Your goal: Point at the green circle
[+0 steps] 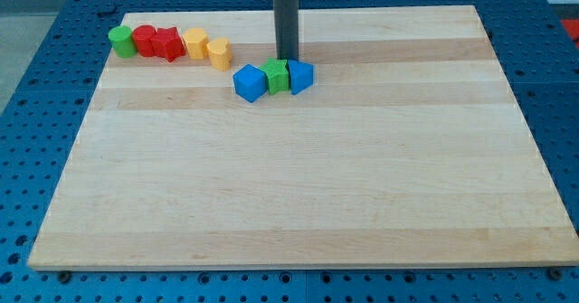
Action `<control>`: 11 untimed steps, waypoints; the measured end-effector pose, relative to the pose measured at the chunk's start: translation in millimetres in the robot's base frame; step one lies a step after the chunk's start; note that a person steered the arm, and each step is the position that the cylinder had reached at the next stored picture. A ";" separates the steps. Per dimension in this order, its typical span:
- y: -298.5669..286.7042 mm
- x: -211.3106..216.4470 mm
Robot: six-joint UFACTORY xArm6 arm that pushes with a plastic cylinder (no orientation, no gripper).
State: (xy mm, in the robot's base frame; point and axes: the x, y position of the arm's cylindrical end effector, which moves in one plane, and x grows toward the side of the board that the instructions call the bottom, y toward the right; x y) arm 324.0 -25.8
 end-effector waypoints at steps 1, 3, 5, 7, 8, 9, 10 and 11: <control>-1.4 4.1; -7.6 -57.1; -100.5 -116.8; -217.9 -130.8; -255.5 -130.8; -278.4 -124.4; -279.2 -122.2; -279.3 -105.0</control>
